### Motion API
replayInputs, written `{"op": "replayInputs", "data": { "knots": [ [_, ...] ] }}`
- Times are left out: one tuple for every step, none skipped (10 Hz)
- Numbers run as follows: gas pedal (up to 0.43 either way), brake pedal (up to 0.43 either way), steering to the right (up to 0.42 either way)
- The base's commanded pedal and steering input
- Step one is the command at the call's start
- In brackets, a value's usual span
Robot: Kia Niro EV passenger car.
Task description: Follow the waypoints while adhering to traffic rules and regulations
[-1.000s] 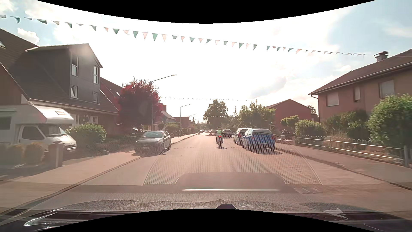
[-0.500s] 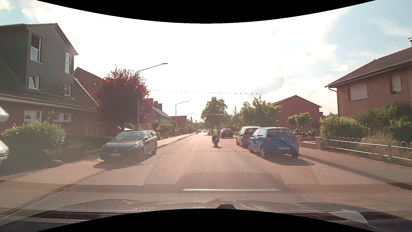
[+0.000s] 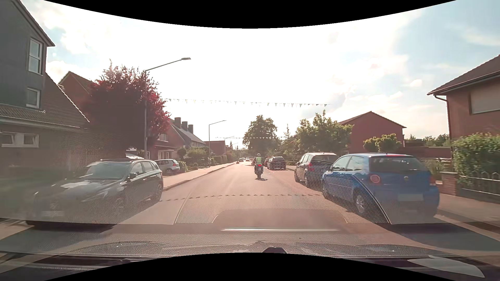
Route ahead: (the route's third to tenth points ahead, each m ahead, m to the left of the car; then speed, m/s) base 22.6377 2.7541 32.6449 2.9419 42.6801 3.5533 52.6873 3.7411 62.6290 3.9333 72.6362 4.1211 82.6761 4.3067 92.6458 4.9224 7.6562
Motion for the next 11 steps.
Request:
{"op": "replayInputs", "data": {
  "knots": [
    [0.130, 0.000, -0.009],
    [0.118, 0.000, -0.008],
    [0.118, 0.000, -0.008],
    [0.118, 0.000, -0.008],
    [0.118, 0.000, -0.008],
    [0.118, 0.000, -0.008],
    [0.118, 0.000, -0.008],
    [0.110, 0.000, -0.008],
    [0.110, 0.000, -0.008],
    [0.110, 0.000, -0.008],
    [0.098, 0.000, -0.008]
  ]
}}
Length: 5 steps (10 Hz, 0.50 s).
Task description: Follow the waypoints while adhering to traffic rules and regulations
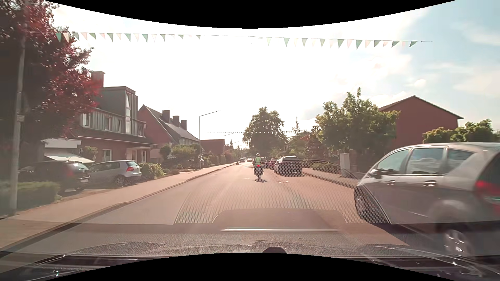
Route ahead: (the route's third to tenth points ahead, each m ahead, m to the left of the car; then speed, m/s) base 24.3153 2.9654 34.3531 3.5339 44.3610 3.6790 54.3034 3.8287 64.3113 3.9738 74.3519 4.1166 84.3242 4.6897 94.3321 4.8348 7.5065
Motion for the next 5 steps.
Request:
{"op": "replayInputs", "data": {
  "knots": [
    [0.098, 0.000, -0.008],
    [0.098, 0.000, -0.008],
    [0.098, 0.000, -0.008],
    [0.098, 0.000, -0.008],
    [0.098, 0.000, -0.008]
  ]
}}
